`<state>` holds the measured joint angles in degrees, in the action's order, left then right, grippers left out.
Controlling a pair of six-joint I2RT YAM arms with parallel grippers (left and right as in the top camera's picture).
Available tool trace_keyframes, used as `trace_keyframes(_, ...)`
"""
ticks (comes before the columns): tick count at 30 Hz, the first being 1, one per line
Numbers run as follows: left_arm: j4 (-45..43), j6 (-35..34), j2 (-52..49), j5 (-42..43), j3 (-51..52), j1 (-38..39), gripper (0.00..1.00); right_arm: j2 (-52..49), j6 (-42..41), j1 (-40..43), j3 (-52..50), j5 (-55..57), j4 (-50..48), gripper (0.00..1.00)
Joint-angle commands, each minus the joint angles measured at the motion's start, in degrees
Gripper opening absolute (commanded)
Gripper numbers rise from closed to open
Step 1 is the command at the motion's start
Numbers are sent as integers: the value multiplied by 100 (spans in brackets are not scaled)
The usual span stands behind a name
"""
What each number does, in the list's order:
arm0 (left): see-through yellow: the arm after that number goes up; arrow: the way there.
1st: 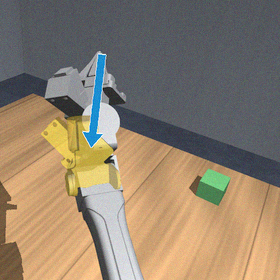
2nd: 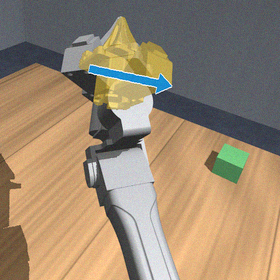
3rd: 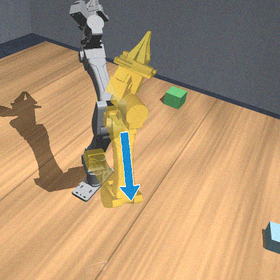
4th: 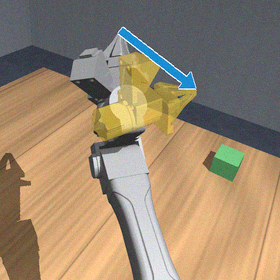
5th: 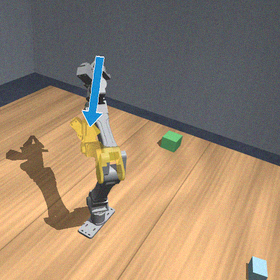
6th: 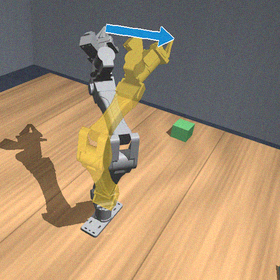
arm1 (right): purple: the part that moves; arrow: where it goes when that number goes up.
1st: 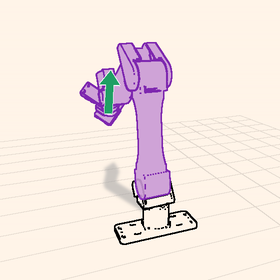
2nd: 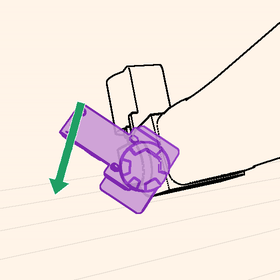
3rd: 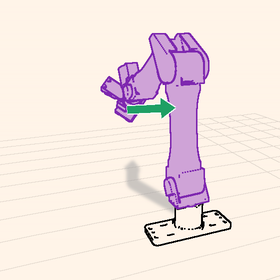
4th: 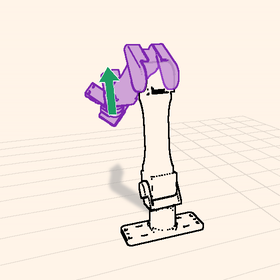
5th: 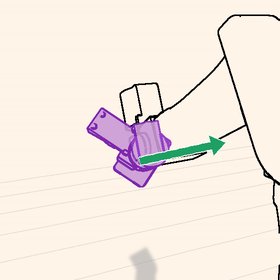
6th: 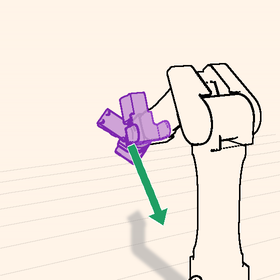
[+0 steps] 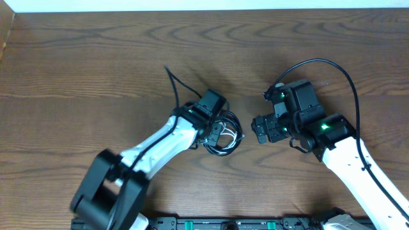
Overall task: Untangle cables
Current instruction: 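Grasp the cable bundle with both grippers from opposite sides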
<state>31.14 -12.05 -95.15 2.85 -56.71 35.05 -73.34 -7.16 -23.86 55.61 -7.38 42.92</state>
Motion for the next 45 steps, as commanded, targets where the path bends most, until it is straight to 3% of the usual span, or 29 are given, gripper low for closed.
trace_keyframes(1,70,-4,857,-35,-17,7,7,48,42,-24,83,144,15,93)
trace_keyframes(7,94,323,1867,-35,-15,9,8,-87,59,-24,83,26,4,75)
trace_keyframes(14,94,625,2129,-33,-15,9,7,-181,1491,-26,83,-1784,-144,80)
trace_keyframes(19,94,625,2120,46,-15,7,7,-184,1495,-26,83,-1808,-476,81)
trace_keyframes(23,87,623,2122,348,-15,9,7,-229,1491,-26,83,-1810,-730,71)
trace_keyframes(31,92,625,2155,1137,-15,9,8,-850,1342,-26,83,-1808,-1158,62)
trace_keyframes(34,96,625,2227,1421,-15,9,8,-1200,1342,-24,83,-1805,-1338,55)
trace_keyframes(35,109,625,2269,1497,-15,9,8,-1314,1342,-24,83,-1805,-1386,48)
trace_keyframes(37,142,625,2387,1537,-15,9,7,-1539,1316,-24,83,-1751,-1464,17)
trace_keyframes(39,153,627,2492,1534,-15,7,7,-1655,1121,-22,83,-1502,-1491,1)
trace_keyframes(45,455,730,2850,774,-15,7,7,-1679,-603,74,85,824,-1196,1)
